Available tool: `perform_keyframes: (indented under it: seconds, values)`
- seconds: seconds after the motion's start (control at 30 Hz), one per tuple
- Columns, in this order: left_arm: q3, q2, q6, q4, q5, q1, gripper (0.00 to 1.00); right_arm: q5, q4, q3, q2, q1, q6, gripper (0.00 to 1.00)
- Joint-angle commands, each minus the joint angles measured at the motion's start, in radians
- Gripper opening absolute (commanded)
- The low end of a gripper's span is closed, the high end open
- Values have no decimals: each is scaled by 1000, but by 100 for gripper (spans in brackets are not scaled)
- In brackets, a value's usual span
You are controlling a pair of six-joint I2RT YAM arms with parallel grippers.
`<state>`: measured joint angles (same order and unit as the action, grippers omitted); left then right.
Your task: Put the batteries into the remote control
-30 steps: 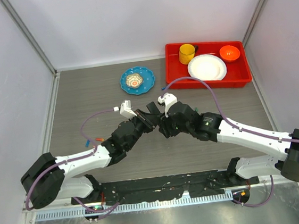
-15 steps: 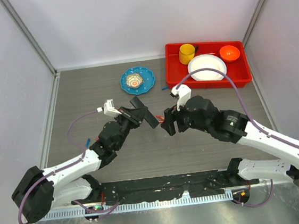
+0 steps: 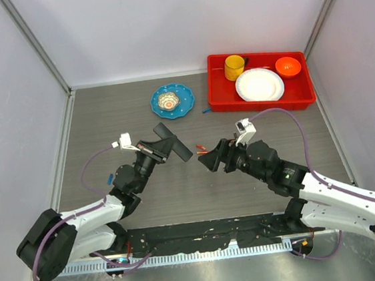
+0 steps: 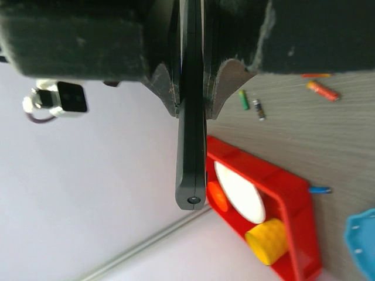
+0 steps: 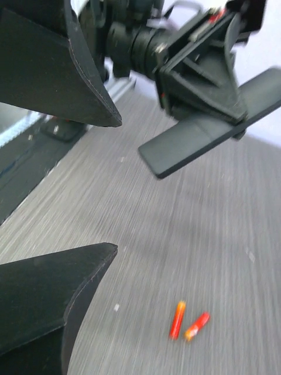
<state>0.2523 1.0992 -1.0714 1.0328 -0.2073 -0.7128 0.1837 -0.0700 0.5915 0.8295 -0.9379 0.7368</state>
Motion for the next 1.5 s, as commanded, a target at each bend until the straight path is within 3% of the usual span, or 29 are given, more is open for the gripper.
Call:
perform_keyframes:
  seconds: [0.0,0.13,0.23,0.53,0.7,0.97,1.47]
  values:
    - [16,10,1,225,91,4,0,-137,361,-57,16,50,197,85]
    - [12,14,8,251,128,4,0,-271,567,-127,65,128,324,86]
    - [4,13,14,260,138,4,0,-338,628,-134,118,156,363,86]
    - [18,36,25,259,186,4,0,-398,703,-99,210,159,355,85]
    - [36,39,24,205,186,4,0,-391,708,-87,252,159,368,81]
    - [77,-73,157,-54,53,-46,0,-339,681,-75,284,159,388,78]
    - [51,-128,218,-79,-63,-74,0,-380,811,-65,388,154,470,73]
